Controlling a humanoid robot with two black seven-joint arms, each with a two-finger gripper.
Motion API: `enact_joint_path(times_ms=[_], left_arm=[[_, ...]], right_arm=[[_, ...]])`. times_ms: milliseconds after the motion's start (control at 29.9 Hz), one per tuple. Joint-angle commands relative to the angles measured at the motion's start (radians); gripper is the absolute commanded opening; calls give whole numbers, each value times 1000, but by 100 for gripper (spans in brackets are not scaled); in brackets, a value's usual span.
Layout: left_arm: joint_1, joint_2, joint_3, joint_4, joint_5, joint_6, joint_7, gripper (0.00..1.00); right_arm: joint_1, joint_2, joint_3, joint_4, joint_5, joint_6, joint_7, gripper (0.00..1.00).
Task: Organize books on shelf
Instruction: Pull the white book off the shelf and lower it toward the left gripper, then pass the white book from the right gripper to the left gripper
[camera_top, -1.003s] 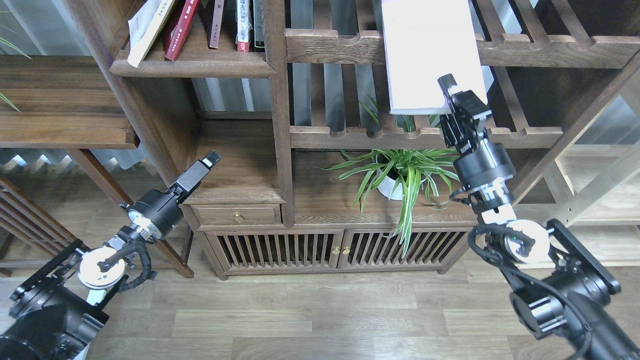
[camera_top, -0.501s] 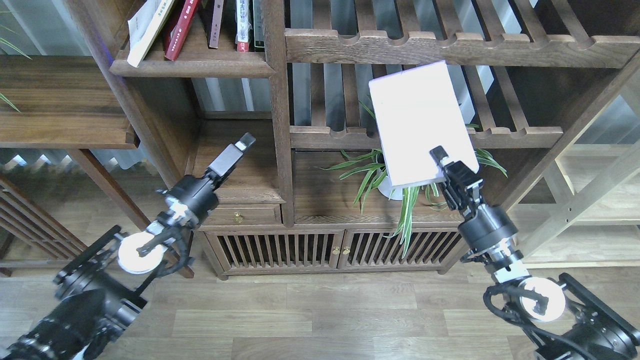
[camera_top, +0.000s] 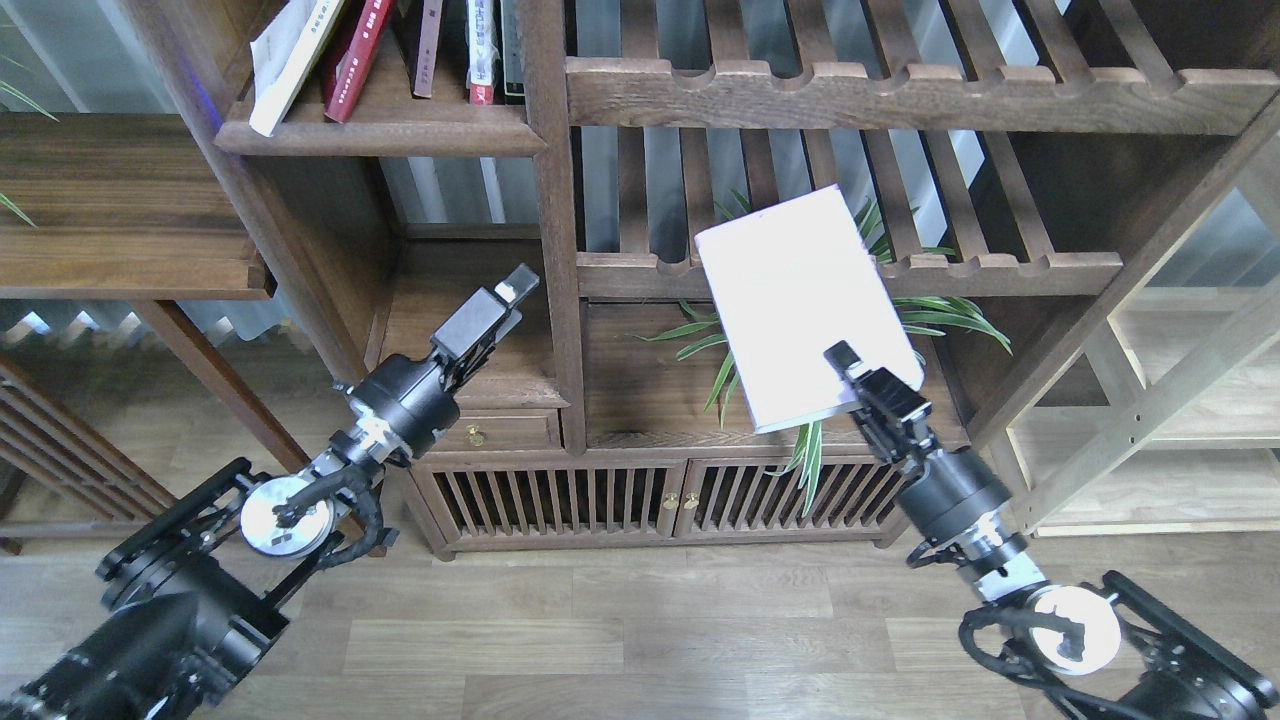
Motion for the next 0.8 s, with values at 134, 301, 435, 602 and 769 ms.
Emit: enact_joint_path(times_ms=[134,301,435,602,769], left_arm=[[121,93,18,-109,-5,0,11,95],[169,110,26,-157,-8,0,45,92],[178,110,27,-186,-23,0,45,92],[189,109,50,-223,-84,0,47,83],[190,101,63,-221,-111,0,50,78]], right_arm=[[28,86,-75,-2,-43,0,-1,4],[74,122,-144,-2,-44,0,-3,5],[93,148,-161,-2,-43,0,-3,5],[97,166,-196,-2,-43,0,-3,5],[97,169,-236,-2,-44,0,-3,5]])
